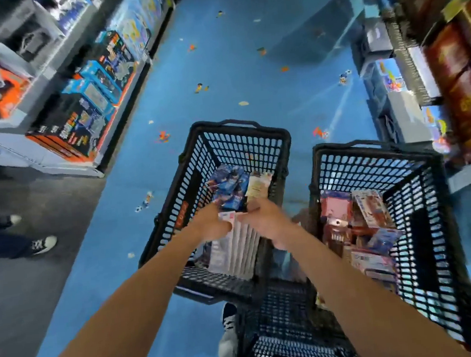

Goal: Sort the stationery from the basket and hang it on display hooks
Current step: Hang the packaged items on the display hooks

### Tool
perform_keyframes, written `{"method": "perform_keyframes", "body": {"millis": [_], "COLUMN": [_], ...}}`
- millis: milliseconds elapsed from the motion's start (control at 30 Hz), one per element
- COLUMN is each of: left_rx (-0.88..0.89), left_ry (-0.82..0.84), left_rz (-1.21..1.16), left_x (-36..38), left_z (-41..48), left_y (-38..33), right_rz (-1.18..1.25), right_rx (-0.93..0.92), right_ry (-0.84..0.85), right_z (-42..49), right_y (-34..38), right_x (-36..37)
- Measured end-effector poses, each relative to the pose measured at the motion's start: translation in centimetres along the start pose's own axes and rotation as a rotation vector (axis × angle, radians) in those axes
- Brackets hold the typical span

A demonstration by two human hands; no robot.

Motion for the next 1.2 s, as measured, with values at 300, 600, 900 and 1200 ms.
{"method": "perform_keyframes", "body": {"millis": [300, 600, 900, 1200], "left_rx": [-0.082, -0.076, -0.081, -0.046], "left_ry": [0.3, 0.258, 0.149, 0.106], "left_rz": [-0.063, -0.113, -0.095, -0.096], "left_x": [4.3, 7.4, 7.7, 7.9], "left_z": [14.4, 19.6, 20.5, 20.5], "left_y": [12.4, 14.8, 15.3, 15.9], "right_rz": [0.188, 0.362, 0.386, 0.127], "right_rx": [0.225, 0.314, 0.324, 0.461], "right_ry": [-0.269, -0.354, -0.328, -0.489], "right_z": [14.4, 16.1, 16.8, 20.5], "right_y": [-10.2, -12.3, -13.7, -19.4], "right_x": [8.3, 10.2, 10.7, 11.9]}}
Point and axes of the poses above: each hand's wrist, its own z-axis towards the middle knuckle, its own x-axis out of the palm, y = z × x, the point moved 1 cm from there along z, towards the middle knuckle, and after that the axes turned 8 degrees about y, right-handed, at the moved point
